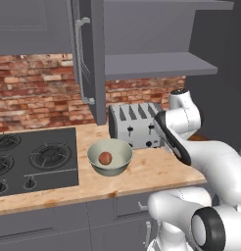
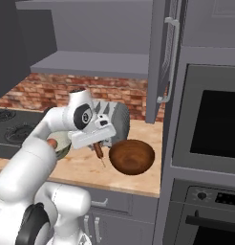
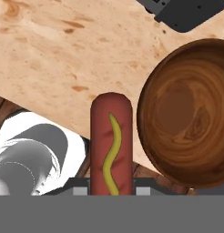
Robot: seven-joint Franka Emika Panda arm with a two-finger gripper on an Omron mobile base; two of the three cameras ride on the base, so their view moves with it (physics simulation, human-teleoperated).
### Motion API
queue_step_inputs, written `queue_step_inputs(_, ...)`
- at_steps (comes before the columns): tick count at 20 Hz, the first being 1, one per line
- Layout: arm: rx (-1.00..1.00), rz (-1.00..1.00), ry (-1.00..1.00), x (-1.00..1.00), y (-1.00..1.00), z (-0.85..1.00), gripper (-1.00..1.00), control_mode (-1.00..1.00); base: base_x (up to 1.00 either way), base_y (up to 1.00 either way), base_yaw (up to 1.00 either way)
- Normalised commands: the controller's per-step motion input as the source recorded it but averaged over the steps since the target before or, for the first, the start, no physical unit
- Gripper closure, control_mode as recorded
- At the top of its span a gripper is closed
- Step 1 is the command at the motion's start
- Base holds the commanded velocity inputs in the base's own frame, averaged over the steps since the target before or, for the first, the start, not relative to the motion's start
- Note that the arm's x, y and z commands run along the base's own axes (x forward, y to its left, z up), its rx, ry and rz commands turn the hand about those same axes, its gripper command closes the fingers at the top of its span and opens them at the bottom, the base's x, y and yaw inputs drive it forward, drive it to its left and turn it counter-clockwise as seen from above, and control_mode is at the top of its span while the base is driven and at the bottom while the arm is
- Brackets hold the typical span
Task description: Pick both bowls and place them on the counter. Then place the hot dog in one bowl and place the onion in the other bowl.
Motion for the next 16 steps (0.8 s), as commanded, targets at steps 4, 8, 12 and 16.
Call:
queue_step_inputs(4, -0.01, 0.02, 0.0, 0.01, -0.48, 0.05, 1.0, -1.0, 0.0, 0.0, 0.0)
queue_step_inputs(8, 0.0, 0.0, 0.0, 0.1, -0.42, 0.02, 1.0, -1.0, 0.0, 0.0, 0.0)
queue_step_inputs(12, 0.0, 0.0, 0.03, 0.25, -0.32, 0.0, 1.0, -1.0, 0.0, 0.0, 0.0)
queue_step_inputs(16, 0.0, 0.0, 0.05, 0.32, -0.25, 0.0, 1.0, -1.0, 0.0, 0.0, 0.0)
